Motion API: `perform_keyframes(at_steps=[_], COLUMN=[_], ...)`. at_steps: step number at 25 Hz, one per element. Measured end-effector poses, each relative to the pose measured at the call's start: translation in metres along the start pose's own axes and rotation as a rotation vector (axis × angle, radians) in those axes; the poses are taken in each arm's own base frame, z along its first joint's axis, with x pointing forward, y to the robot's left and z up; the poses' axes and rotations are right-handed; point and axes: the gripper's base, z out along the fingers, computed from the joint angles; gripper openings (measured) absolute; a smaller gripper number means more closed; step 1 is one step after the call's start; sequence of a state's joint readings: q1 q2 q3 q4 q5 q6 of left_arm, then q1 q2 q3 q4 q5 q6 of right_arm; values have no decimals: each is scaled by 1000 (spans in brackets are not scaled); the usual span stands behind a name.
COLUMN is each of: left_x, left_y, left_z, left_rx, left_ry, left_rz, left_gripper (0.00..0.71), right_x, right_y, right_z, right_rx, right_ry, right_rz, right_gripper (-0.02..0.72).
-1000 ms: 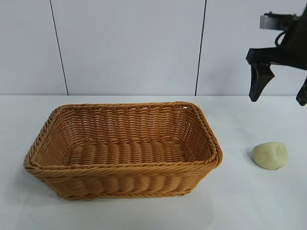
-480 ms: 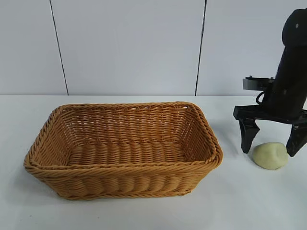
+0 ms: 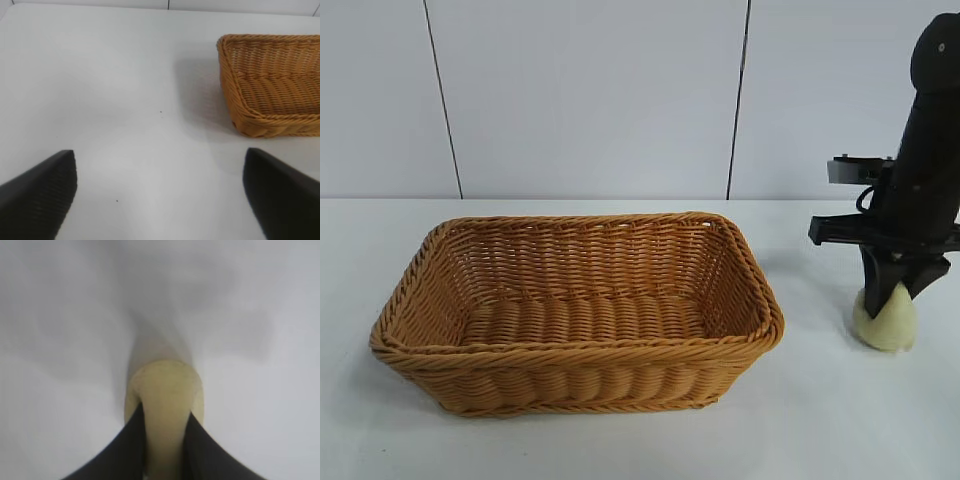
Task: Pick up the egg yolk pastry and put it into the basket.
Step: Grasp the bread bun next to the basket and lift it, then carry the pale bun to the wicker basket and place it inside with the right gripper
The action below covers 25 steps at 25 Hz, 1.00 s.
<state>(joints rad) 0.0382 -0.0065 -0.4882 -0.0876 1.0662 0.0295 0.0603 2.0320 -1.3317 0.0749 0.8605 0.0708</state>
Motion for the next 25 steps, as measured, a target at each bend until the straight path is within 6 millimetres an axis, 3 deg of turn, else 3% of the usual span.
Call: perform_keyframes(at_steps=[8, 11, 16, 25], left_x=[0, 0, 0, 0], left_y=[0, 0, 0, 0], left_z=[0, 0, 0, 0], left_rx=[0, 0, 0, 0], left_ry=[0, 0, 0, 0], left_rz=[0, 0, 0, 0], left_gripper=[695, 695, 695, 695], right_x=[-13, -19, -18, 15], right_y=[7, 10, 34, 143], right_z=[-99, -122, -134, -131], right_rx=[-17, -20, -25, -95], right_ry=[-142, -164, -173, -199], right_rz=[-51, -63, -127, -374], right_gripper=[65, 64, 64, 64])
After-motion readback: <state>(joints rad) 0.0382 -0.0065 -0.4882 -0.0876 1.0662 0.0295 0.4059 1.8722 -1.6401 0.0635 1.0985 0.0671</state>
